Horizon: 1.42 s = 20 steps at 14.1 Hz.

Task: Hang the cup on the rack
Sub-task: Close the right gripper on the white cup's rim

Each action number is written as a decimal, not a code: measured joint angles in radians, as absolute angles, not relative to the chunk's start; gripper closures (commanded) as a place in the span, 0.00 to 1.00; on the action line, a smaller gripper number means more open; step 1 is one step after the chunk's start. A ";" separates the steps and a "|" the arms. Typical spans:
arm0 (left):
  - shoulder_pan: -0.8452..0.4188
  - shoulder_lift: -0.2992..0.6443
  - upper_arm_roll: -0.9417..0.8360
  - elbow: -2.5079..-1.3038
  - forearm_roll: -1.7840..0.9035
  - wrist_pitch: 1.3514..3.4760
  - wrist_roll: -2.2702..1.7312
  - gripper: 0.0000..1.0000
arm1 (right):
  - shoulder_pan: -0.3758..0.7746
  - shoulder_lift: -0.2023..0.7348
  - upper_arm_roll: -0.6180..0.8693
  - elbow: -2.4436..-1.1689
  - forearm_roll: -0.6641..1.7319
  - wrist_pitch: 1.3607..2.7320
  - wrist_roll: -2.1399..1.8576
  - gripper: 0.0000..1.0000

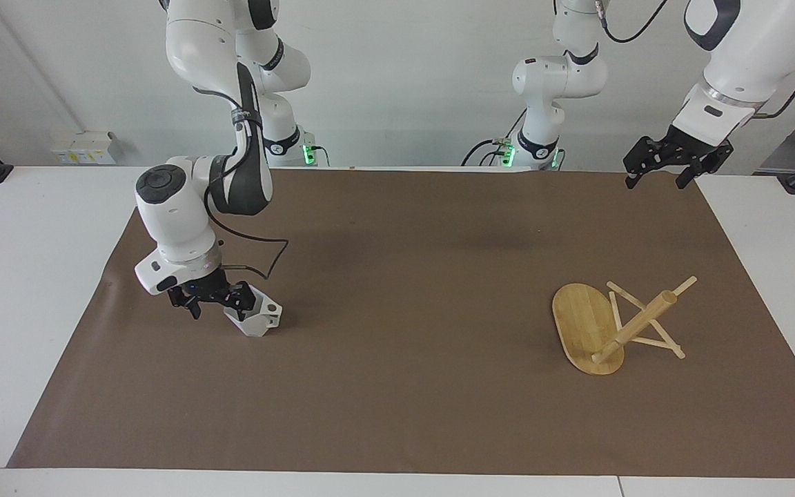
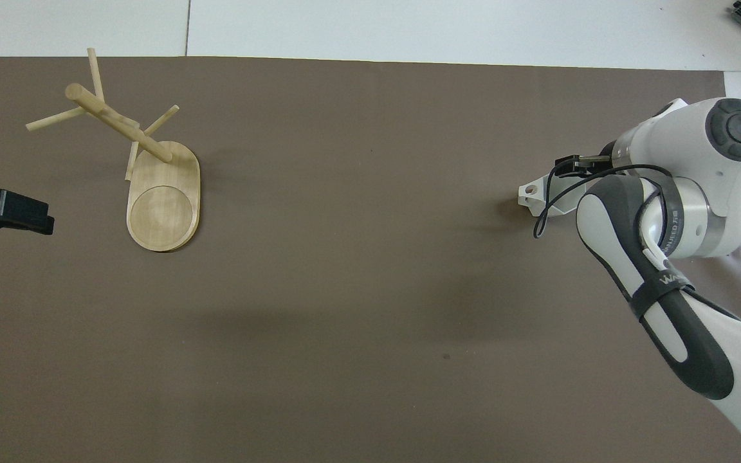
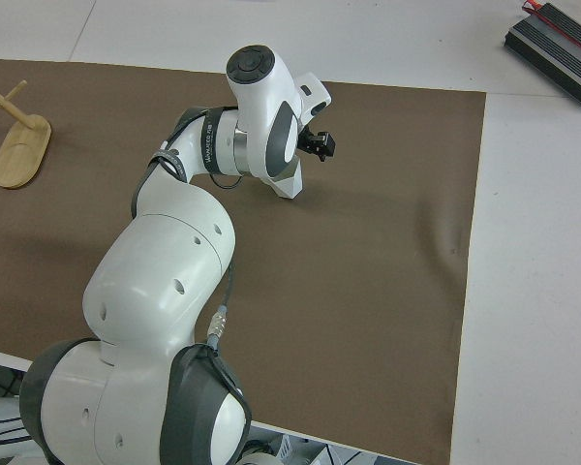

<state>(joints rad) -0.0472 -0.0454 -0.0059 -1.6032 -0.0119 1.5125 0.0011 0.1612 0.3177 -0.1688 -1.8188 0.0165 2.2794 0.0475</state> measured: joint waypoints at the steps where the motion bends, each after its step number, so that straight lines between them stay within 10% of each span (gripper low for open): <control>1: -0.047 -0.046 -0.006 -1.603 -0.012 1.513 0.001 0.00 | 0.159 0.316 -0.169 -1.819 0.016 2.278 0.041 0.00; 17: -0.047 -0.060 -0.006 -1.630 -0.012 1.513 0.000 0.00 | 0.152 0.304 -0.169 -1.837 0.016 2.265 0.023 0.00; 20: -0.047 -0.062 -0.006 -1.631 -0.012 1.513 0.000 0.00 | 0.152 0.307 -0.168 -1.846 0.016 2.265 0.023 0.20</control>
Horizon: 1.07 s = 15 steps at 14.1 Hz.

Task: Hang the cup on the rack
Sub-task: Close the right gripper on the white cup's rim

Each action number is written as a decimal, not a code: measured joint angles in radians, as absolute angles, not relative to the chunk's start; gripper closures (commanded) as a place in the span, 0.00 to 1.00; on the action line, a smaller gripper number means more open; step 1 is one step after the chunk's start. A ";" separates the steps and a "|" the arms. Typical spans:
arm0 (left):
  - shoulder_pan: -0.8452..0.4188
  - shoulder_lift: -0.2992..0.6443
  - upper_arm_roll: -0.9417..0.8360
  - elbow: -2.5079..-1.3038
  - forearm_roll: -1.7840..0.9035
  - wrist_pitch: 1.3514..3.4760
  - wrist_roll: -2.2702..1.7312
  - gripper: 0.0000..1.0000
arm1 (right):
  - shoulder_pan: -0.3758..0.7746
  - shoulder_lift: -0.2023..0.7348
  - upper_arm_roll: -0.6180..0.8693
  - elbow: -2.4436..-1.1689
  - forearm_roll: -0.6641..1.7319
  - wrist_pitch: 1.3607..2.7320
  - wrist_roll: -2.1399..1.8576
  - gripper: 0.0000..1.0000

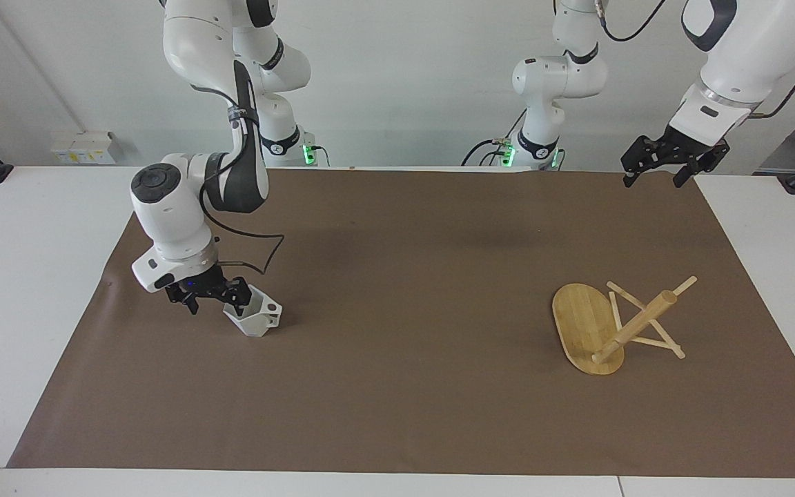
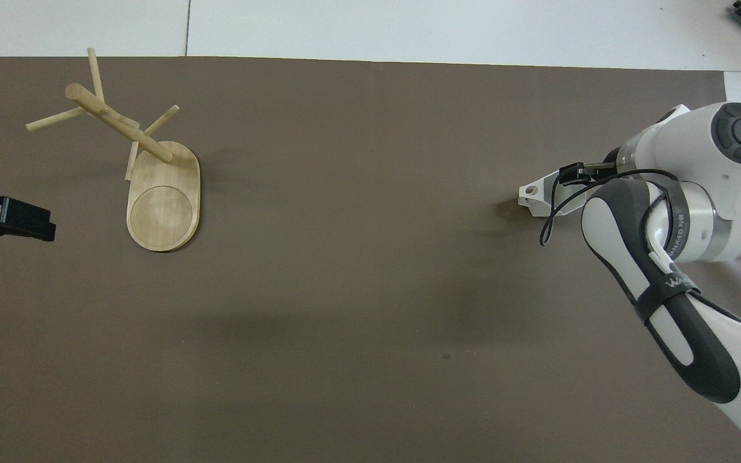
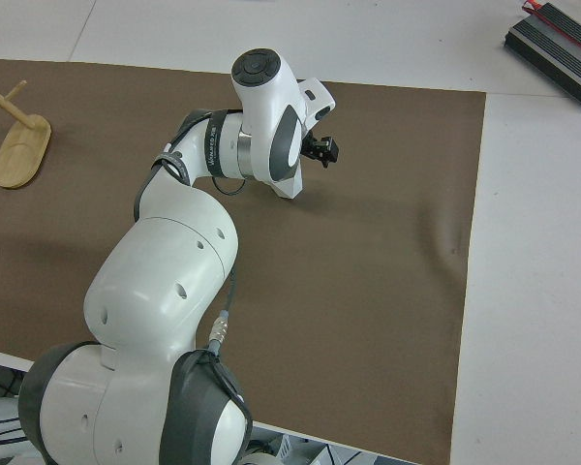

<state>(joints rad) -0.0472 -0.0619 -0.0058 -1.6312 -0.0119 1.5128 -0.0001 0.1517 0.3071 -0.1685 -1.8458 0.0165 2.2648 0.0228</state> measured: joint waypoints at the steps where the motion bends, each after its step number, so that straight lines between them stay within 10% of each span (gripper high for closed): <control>1: -0.047 -0.062 -0.006 -1.632 -0.012 1.513 0.000 0.00 | 0.152 0.308 -0.168 -1.847 0.016 2.265 0.023 0.25; 6: -0.047 -0.065 -0.006 -1.641 -0.012 1.513 0.000 0.00 | 0.161 0.308 -0.167 -1.847 0.016 2.265 0.021 1.00; 15: -0.047 -0.068 -0.006 -1.645 -0.012 1.514 0.000 0.00 | 0.163 0.304 -0.168 -1.844 0.064 2.265 0.021 1.00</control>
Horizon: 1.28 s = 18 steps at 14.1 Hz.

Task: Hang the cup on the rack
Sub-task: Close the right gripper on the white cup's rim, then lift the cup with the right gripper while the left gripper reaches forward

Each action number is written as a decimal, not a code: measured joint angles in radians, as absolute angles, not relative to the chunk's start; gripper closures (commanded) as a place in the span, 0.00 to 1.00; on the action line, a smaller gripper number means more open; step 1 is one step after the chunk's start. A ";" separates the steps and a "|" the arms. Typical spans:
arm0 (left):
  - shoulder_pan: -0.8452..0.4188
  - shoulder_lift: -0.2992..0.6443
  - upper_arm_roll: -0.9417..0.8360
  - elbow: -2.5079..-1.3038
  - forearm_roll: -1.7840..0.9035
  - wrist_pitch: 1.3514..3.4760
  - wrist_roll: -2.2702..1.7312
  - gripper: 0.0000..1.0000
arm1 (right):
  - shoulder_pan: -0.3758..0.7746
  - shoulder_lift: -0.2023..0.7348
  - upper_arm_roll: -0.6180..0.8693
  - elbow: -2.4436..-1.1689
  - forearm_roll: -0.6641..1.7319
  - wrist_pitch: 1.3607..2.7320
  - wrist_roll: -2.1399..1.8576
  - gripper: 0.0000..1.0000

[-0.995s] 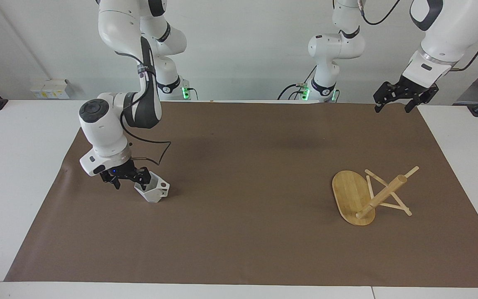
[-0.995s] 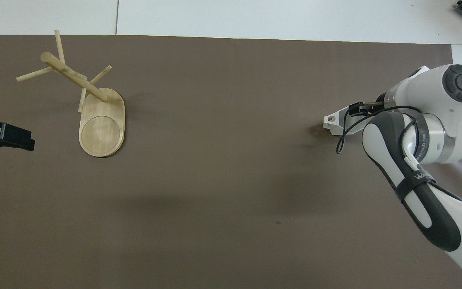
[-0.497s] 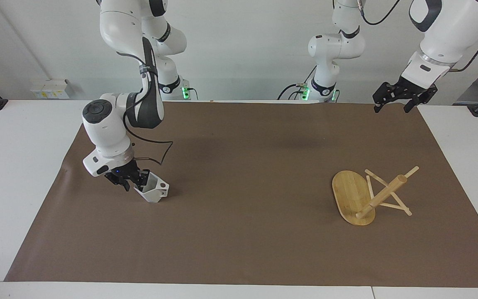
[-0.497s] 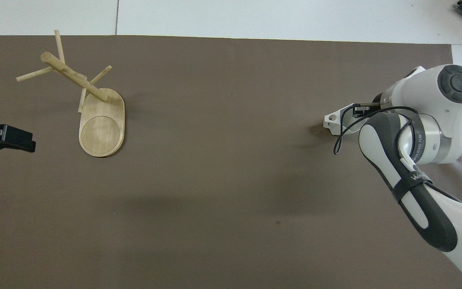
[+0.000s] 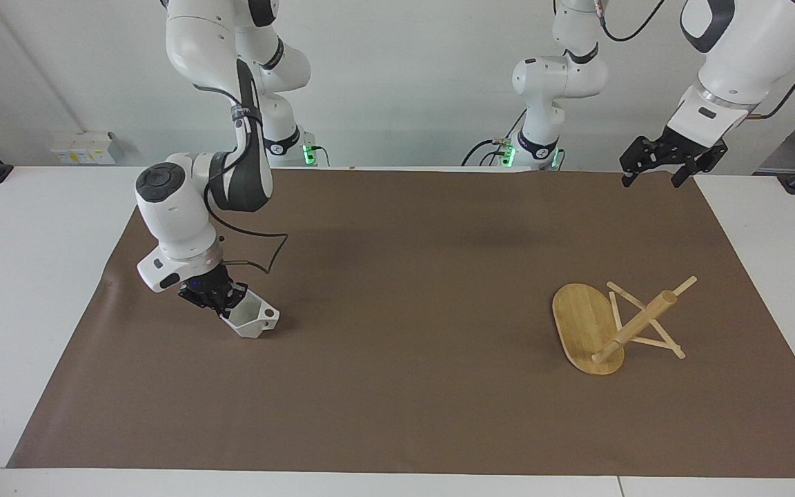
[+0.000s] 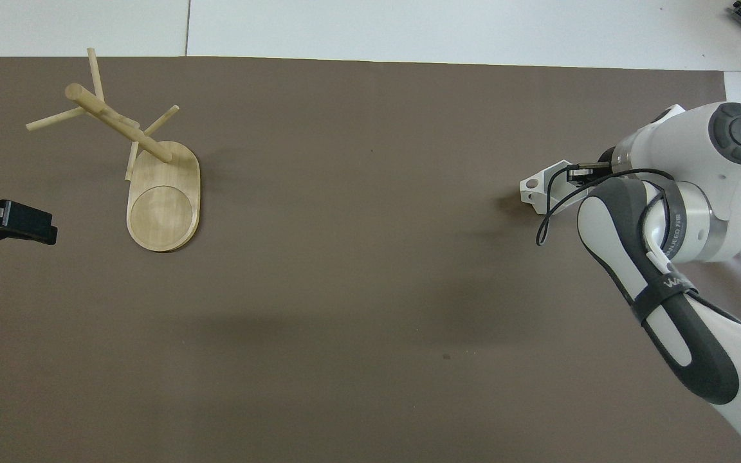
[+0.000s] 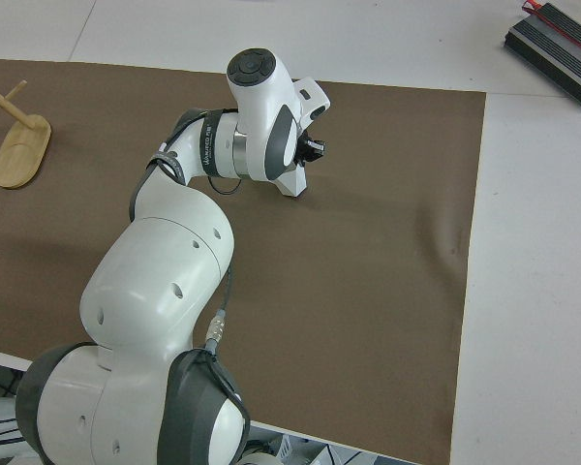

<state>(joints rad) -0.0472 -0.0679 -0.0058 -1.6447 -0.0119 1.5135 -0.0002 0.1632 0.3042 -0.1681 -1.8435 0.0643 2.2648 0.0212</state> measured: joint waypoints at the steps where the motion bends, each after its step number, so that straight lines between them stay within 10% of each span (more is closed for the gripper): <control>1: -0.047 -0.068 -0.006 -1.645 -0.012 1.514 0.000 0.00 | 0.163 0.304 -0.168 -1.843 0.076 2.265 0.021 1.00; 18: -0.047 -0.061 -0.009 -1.646 -0.196 1.554 -0.354 0.00 | 0.168 0.218 0.010 -1.697 0.561 2.102 0.021 1.00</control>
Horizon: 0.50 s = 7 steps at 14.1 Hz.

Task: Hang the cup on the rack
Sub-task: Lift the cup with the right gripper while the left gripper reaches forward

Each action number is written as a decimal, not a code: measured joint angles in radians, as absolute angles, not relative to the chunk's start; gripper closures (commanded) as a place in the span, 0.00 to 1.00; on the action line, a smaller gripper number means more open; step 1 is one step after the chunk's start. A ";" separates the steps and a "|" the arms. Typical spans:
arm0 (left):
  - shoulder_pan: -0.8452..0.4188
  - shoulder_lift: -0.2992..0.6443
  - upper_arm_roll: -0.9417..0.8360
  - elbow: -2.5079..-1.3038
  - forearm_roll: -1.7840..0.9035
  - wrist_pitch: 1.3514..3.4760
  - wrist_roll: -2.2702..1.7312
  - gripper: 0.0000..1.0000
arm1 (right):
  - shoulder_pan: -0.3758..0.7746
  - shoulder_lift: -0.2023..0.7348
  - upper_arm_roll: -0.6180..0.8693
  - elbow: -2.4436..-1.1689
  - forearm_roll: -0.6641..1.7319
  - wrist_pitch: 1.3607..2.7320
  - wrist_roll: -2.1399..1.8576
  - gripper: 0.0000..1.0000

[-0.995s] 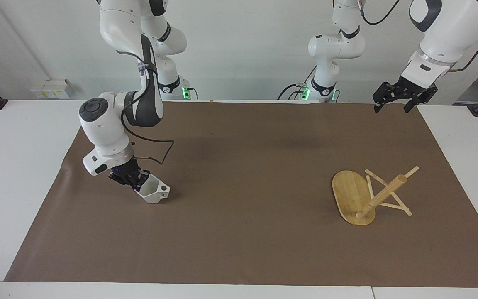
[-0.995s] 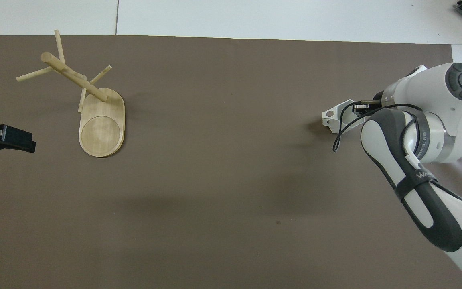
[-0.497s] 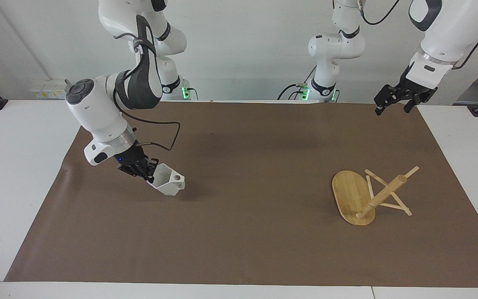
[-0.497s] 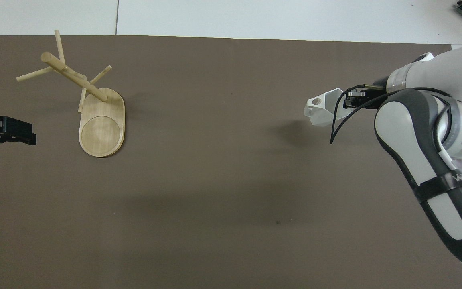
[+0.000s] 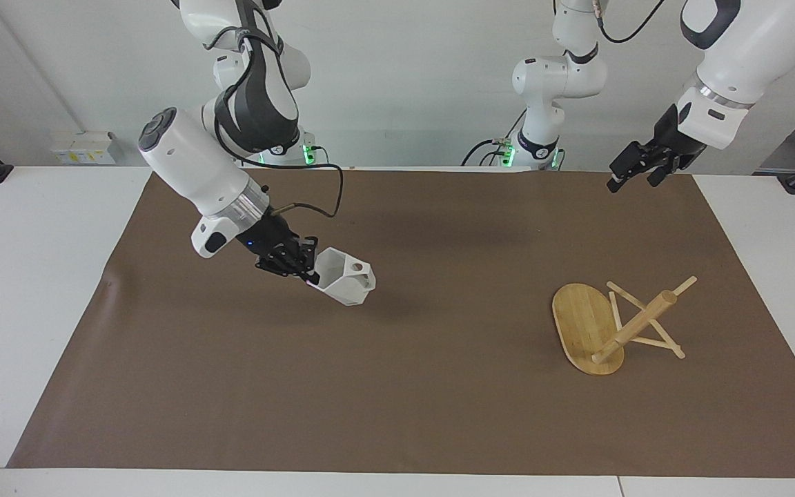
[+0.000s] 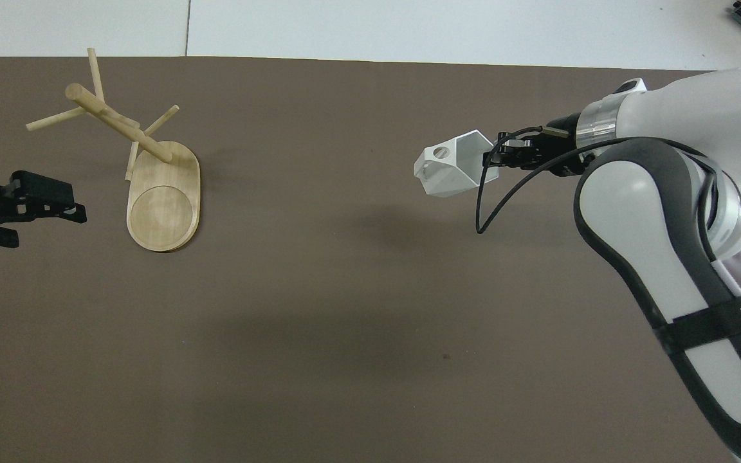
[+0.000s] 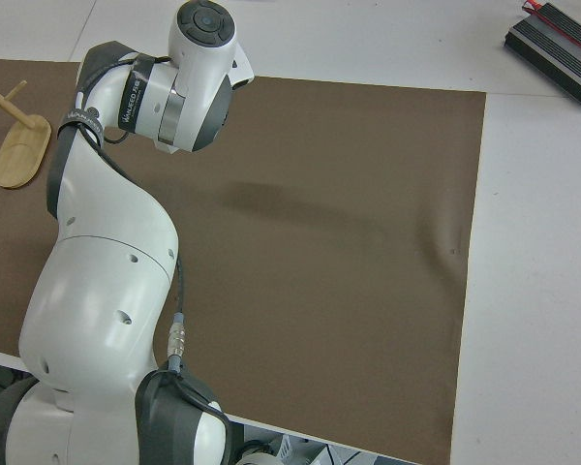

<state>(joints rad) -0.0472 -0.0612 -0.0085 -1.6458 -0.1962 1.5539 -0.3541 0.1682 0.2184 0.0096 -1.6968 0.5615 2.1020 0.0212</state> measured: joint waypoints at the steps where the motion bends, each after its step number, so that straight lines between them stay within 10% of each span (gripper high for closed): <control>1: -0.047 -0.055 -0.013 -1.645 -0.222 1.558 -0.417 0.00 | 0.168 0.218 0.024 -1.695 0.599 2.108 0.021 1.00; 7: -0.048 0.018 -0.057 -1.635 -0.354 1.593 -0.860 0.00 | 0.168 0.218 0.094 -1.685 0.707 2.147 0.021 1.00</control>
